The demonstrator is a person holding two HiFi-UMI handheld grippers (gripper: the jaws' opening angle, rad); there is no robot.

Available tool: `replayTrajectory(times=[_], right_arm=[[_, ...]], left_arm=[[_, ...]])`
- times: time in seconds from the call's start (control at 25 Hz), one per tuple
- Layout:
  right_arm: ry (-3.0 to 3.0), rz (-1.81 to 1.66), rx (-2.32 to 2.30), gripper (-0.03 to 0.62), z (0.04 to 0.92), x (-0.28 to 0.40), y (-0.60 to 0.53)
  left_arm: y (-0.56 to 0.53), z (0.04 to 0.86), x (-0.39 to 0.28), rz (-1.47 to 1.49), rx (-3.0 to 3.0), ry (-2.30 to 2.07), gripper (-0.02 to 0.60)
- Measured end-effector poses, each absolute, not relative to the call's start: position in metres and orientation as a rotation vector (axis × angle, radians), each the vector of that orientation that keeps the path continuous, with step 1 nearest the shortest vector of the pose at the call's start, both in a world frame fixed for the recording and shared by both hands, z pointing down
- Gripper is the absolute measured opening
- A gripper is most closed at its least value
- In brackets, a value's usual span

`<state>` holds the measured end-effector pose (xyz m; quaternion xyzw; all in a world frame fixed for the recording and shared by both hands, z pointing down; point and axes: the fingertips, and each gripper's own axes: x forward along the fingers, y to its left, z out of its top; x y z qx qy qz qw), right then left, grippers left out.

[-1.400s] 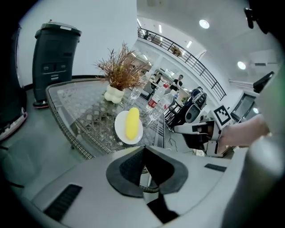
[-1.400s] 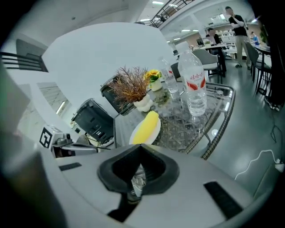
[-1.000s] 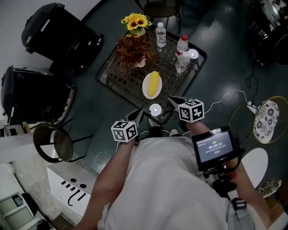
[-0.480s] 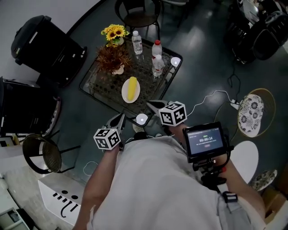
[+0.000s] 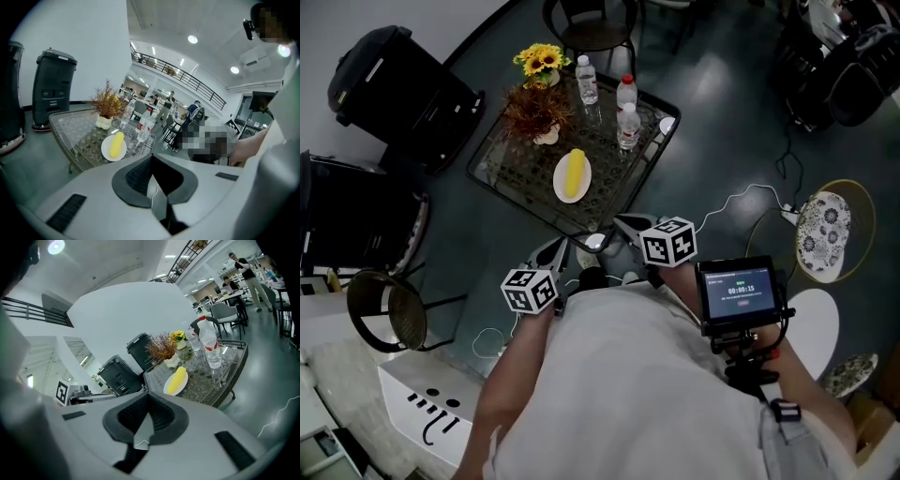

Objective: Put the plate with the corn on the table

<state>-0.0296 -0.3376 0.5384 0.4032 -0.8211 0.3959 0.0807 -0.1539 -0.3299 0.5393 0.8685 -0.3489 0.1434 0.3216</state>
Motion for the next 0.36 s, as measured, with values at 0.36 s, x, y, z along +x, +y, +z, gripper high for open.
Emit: replayTrajectory(times=[0.36], right_arm=[[-2.491,1.192,1.193,0.009,0.536,-0.032,-0.329]], left_arm=[[-0.318,0.544,-0.152,0.380,2.275,-0.927,0.006]])
